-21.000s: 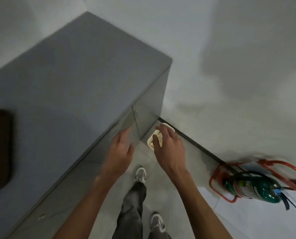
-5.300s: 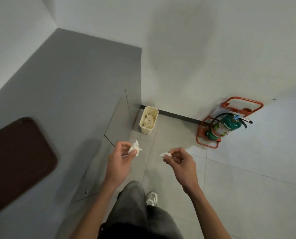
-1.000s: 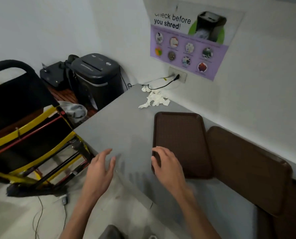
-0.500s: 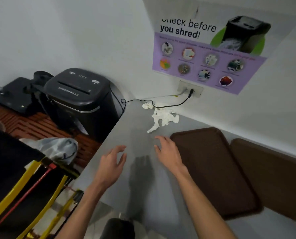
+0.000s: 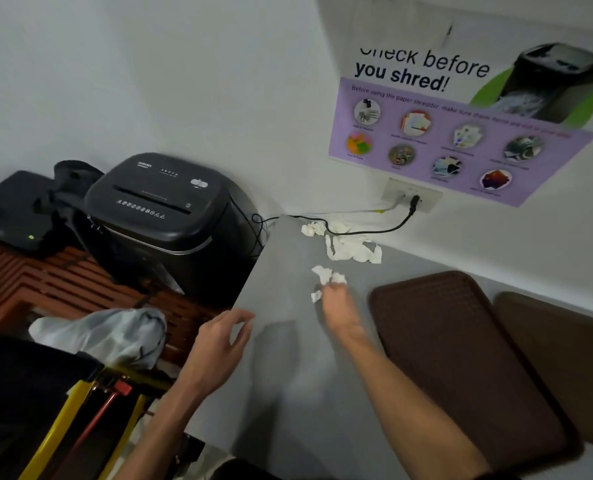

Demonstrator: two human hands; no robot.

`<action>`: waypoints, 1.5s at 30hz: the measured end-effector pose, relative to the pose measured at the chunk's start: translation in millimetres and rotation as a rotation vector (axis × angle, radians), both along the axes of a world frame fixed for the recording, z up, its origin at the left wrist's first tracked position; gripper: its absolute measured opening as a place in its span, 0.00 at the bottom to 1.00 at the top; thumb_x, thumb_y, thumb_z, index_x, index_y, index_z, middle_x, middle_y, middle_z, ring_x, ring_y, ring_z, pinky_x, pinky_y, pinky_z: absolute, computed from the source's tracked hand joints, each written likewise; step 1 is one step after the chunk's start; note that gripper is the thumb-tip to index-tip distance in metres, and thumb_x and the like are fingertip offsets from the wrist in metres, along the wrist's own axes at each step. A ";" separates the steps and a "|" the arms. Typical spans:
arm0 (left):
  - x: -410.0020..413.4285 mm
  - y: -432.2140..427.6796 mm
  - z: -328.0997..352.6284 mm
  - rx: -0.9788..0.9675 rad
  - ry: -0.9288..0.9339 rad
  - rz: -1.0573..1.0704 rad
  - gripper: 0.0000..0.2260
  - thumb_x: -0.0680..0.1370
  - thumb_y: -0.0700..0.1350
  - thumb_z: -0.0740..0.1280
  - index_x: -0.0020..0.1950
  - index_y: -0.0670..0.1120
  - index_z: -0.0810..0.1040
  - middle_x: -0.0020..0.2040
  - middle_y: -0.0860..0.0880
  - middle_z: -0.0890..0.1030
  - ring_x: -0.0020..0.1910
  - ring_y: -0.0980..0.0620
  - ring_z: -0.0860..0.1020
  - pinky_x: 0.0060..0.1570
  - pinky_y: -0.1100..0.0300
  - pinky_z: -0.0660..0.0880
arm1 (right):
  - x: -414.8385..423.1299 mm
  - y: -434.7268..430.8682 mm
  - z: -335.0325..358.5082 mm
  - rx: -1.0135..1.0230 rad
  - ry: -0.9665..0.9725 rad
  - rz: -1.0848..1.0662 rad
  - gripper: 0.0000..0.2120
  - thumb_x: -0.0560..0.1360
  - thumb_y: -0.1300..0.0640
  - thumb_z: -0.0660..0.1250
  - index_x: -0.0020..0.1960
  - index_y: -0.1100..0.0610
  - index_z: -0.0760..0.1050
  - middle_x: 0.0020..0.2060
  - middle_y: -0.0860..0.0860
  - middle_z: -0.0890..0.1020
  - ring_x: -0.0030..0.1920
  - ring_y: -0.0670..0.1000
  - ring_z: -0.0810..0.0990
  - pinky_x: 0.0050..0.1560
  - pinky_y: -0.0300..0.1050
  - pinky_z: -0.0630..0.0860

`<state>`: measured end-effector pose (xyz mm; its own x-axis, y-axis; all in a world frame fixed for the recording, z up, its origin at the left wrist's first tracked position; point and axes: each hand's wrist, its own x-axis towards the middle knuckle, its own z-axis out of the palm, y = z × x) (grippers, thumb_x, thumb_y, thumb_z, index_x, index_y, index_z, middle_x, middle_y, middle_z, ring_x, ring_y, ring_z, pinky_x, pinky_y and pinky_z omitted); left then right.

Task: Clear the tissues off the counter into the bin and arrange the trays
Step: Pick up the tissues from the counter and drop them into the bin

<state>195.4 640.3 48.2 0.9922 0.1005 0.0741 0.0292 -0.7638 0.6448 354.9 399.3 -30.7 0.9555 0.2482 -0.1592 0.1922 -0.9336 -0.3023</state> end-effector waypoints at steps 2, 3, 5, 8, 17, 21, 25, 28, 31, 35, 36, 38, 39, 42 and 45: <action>4.7 2.0 -1.7 -0.026 0.021 -0.001 0.09 0.83 0.49 0.66 0.61 0.53 0.82 0.57 0.60 0.82 0.56 0.64 0.79 0.56 0.74 0.72 | -31.3 4.4 -6.4 -0.008 -0.069 0.042 0.17 0.80 0.69 0.62 0.66 0.64 0.79 0.61 0.63 0.81 0.64 0.64 0.77 0.65 0.56 0.73; 7.8 1.1 -1.8 -0.037 0.027 -0.009 0.09 0.83 0.49 0.66 0.62 0.53 0.82 0.57 0.60 0.82 0.57 0.64 0.79 0.57 0.71 0.74 | -45.5 3.2 -10.3 0.010 -0.063 0.038 0.18 0.79 0.70 0.62 0.67 0.62 0.78 0.61 0.61 0.80 0.64 0.63 0.76 0.65 0.55 0.72; 14.4 -3.9 -6.9 -0.060 0.043 -0.028 0.09 0.83 0.49 0.66 0.61 0.52 0.82 0.57 0.60 0.83 0.57 0.63 0.80 0.59 0.64 0.77 | -71.1 -0.8 -6.3 0.111 -0.005 -0.018 0.15 0.80 0.67 0.63 0.63 0.58 0.80 0.60 0.57 0.80 0.62 0.60 0.76 0.62 0.52 0.72; 23.4 -21.4 -10.4 -0.136 0.102 -0.056 0.10 0.83 0.49 0.67 0.63 0.52 0.82 0.58 0.60 0.83 0.58 0.63 0.80 0.61 0.60 0.78 | -91.1 -8.0 14.8 0.281 0.005 -0.113 0.11 0.75 0.64 0.70 0.51 0.50 0.82 0.49 0.49 0.85 0.53 0.53 0.81 0.55 0.47 0.76; 51.4 -97.3 3.7 -1.119 0.453 0.139 0.16 0.88 0.50 0.57 0.67 0.44 0.79 0.59 0.45 0.86 0.61 0.50 0.83 0.68 0.50 0.76 | -87.6 -6.3 93.1 0.723 0.083 -0.150 0.19 0.78 0.64 0.72 0.49 0.37 0.84 0.48 0.34 0.84 0.52 0.42 0.83 0.59 0.39 0.79; 56.7 -114.5 20.9 -1.305 0.446 0.143 0.17 0.88 0.43 0.55 0.64 0.36 0.80 0.59 0.39 0.85 0.62 0.45 0.83 0.67 0.53 0.77 | -84.2 6.9 100.1 0.641 -0.102 -0.258 0.14 0.76 0.63 0.73 0.53 0.44 0.84 0.45 0.41 0.80 0.45 0.40 0.80 0.53 0.35 0.76; 62.8 -114.3 14.1 -1.148 0.382 0.044 0.17 0.88 0.41 0.54 0.65 0.39 0.80 0.59 0.44 0.86 0.61 0.50 0.84 0.62 0.58 0.79 | -80.4 16.1 100.1 0.654 -0.160 -0.290 0.15 0.76 0.62 0.75 0.56 0.46 0.76 0.42 0.44 0.84 0.45 0.42 0.83 0.51 0.36 0.79; 70.2 -94.9 -1.2 -0.986 0.320 0.063 0.15 0.88 0.41 0.55 0.62 0.37 0.80 0.52 0.42 0.87 0.51 0.49 0.87 0.52 0.59 0.82 | -76.0 13.0 101.4 0.754 0.032 -0.178 0.14 0.77 0.66 0.74 0.56 0.50 0.77 0.44 0.43 0.88 0.48 0.38 0.86 0.54 0.33 0.81; 73.1 -75.2 -14.3 -0.845 0.299 0.102 0.12 0.88 0.40 0.57 0.59 0.40 0.80 0.41 0.45 0.84 0.37 0.55 0.83 0.42 0.61 0.79 | -65.5 -1.6 84.9 0.608 -0.034 -0.195 0.13 0.77 0.65 0.70 0.55 0.48 0.78 0.47 0.43 0.87 0.49 0.42 0.87 0.56 0.42 0.83; 71.1 -63.9 -19.4 -0.737 0.289 0.088 0.11 0.86 0.38 0.60 0.56 0.45 0.81 0.39 0.46 0.82 0.36 0.54 0.78 0.39 0.63 0.76 | -55.2 -29.5 43.0 0.113 -0.079 -0.259 0.20 0.78 0.66 0.65 0.67 0.51 0.78 0.62 0.54 0.81 0.58 0.61 0.82 0.59 0.54 0.78; 69.2 -64.3 -17.6 -0.728 0.299 0.076 0.10 0.86 0.37 0.60 0.57 0.44 0.82 0.39 0.46 0.81 0.37 0.55 0.78 0.39 0.64 0.76 | -55.7 -35.4 27.9 0.032 -0.057 -0.239 0.22 0.78 0.67 0.65 0.69 0.53 0.77 0.65 0.55 0.80 0.60 0.61 0.81 0.62 0.53 0.77; 64.6 -65.7 -15.3 -0.713 0.321 0.062 0.11 0.84 0.34 0.62 0.58 0.43 0.82 0.40 0.47 0.81 0.36 0.56 0.77 0.39 0.65 0.75 | -66.4 -43.4 2.6 -0.048 -0.017 -0.178 0.20 0.79 0.68 0.64 0.69 0.58 0.78 0.65 0.56 0.81 0.65 0.60 0.79 0.67 0.51 0.73; 61.8 -66.8 -13.9 -0.706 0.325 0.060 0.11 0.83 0.33 0.63 0.59 0.44 0.83 0.40 0.47 0.81 0.36 0.56 0.77 0.40 0.65 0.75 | -74.3 -45.7 -5.7 -0.045 0.011 -0.176 0.19 0.81 0.67 0.62 0.70 0.60 0.77 0.65 0.58 0.80 0.66 0.59 0.78 0.68 0.50 0.72; 51.3 -73.3 -14.3 -0.671 0.346 0.067 0.10 0.83 0.36 0.66 0.59 0.47 0.83 0.37 0.50 0.80 0.36 0.55 0.75 0.40 0.62 0.74 | -101.6 -51.3 -11.5 -0.021 0.077 -0.133 0.16 0.85 0.63 0.55 0.67 0.62 0.77 0.65 0.60 0.77 0.65 0.62 0.75 0.63 0.48 0.71; 34.5 -89.1 -8.0 -0.681 0.370 0.077 0.08 0.82 0.39 0.67 0.58 0.49 0.83 0.34 0.53 0.78 0.37 0.55 0.75 0.41 0.61 0.74 | -123.3 -63.3 -3.7 0.135 0.100 -0.261 0.12 0.80 0.64 0.64 0.57 0.57 0.85 0.57 0.56 0.85 0.59 0.58 0.83 0.58 0.46 0.76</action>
<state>230.0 551.2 40.2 0.9286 0.0744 -0.3635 0.3711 -0.1906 0.9088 231.6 336.0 -34.4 0.9710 0.0218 -0.2382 -0.0859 -0.8976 -0.4324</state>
